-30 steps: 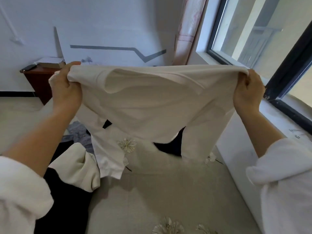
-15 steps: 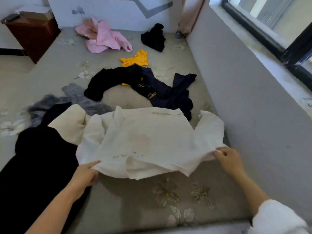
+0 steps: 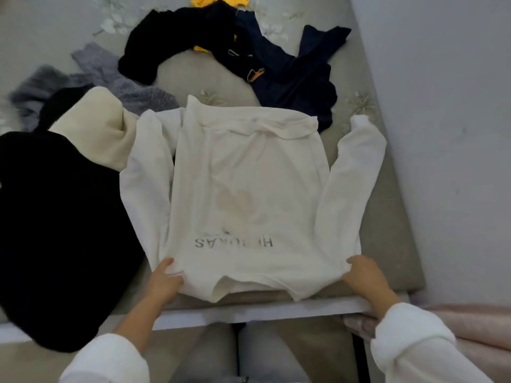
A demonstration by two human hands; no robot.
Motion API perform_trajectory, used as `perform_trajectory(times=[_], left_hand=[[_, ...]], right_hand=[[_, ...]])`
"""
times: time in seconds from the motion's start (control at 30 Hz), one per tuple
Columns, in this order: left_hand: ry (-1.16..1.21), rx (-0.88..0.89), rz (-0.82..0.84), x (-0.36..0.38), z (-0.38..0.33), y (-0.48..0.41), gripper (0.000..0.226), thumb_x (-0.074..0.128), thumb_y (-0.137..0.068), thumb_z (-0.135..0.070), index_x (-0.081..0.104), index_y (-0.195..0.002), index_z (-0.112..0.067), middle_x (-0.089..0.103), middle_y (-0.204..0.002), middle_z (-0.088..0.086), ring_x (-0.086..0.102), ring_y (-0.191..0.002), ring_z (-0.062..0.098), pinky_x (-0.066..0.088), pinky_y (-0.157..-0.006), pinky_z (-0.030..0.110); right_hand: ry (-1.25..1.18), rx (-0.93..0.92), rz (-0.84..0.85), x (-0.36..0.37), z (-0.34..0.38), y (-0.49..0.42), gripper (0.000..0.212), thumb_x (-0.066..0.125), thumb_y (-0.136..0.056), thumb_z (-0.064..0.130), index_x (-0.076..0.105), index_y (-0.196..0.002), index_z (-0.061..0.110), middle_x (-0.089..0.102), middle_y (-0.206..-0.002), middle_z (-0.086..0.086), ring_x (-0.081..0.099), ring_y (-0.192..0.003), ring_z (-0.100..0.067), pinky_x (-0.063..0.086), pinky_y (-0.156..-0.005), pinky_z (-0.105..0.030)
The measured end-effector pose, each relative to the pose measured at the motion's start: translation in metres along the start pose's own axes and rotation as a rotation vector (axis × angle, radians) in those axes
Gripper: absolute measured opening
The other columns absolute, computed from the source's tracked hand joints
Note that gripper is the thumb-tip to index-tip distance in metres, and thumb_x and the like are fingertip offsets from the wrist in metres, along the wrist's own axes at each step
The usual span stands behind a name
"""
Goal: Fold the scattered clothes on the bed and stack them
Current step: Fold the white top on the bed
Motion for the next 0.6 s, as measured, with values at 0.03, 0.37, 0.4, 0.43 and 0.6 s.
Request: perform_trajectory(times=[0.03, 0.37, 0.4, 0.43, 0.6], left_hand=[[-0.007, -0.005, 0.022, 0.009, 0.007, -0.004, 0.056, 0.055, -0.088, -0.003, 0.04, -0.139, -0.018, 0.042, -0.137, 0.017, 0.05, -0.105, 0.034, 0.049, -0.082, 0.041], [-0.43, 0.048, 0.083, 0.102, 0.052, -0.014, 0.081, 0.075, -0.072, -0.02, 0.025, -0.135, -0.022, 0.024, -0.128, 0.012, 0.045, -0.105, 0.035, 0.046, -0.086, 0.037], [-0.485, 0.071, 0.039, 0.104, 0.053, -0.016, 0.08, 0.074, -0.073, -0.019, 0.025, -0.136, -0.024, 0.022, -0.128, 0.011, 0.043, -0.108, 0.036, 0.047, -0.087, 0.04], [-0.541, 0.097, -0.003, 0.106, 0.055, -0.02, 0.076, 0.073, -0.074, -0.018, 0.027, -0.135, -0.025, 0.022, -0.127, 0.01, 0.041, -0.109, 0.036, 0.047, -0.087, 0.043], [-0.624, 0.246, -0.036, 0.103, 0.052, -0.038, 0.031, 0.06, -0.082, -0.006, 0.053, -0.111, -0.012, 0.043, -0.114, 0.015, 0.052, -0.096, 0.038, 0.043, -0.075, 0.037]], right_hand=[[-0.076, 0.006, -0.021, 0.012, 0.003, 0.0, 0.043, 0.057, -0.086, 0.01, 0.054, -0.128, 0.003, 0.054, -0.128, -0.016, 0.054, -0.113, -0.03, 0.044, -0.094, -0.032], [-0.217, 0.157, 0.286, 0.176, 0.039, 0.013, 0.051, 0.07, -0.08, 0.031, 0.048, -0.118, 0.005, 0.054, -0.122, -0.013, 0.055, -0.112, -0.03, 0.046, -0.083, -0.033], [-0.247, 0.159, 0.217, 0.182, 0.042, 0.011, 0.06, 0.07, -0.081, 0.034, 0.041, -0.125, 0.005, 0.047, -0.128, -0.012, 0.05, -0.117, -0.031, 0.044, -0.086, -0.036], [-0.26, 0.156, 0.125, 0.181, 0.045, 0.01, 0.065, 0.07, -0.081, 0.035, 0.036, -0.128, 0.005, 0.041, -0.131, -0.013, 0.045, -0.12, -0.032, 0.043, -0.088, -0.038], [-0.272, 0.094, -0.119, 0.168, 0.048, -0.01, 0.032, 0.06, -0.09, 0.022, 0.047, -0.114, 0.005, 0.046, -0.12, -0.016, 0.047, -0.109, -0.034, 0.041, -0.084, -0.038]])
Point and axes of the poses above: each hand's wrist, its own y-axis away from the middle knuckle, its own x-axis out of the palm, z = x × y, the point moved 8 cm from there along -y, towards the middle knuckle
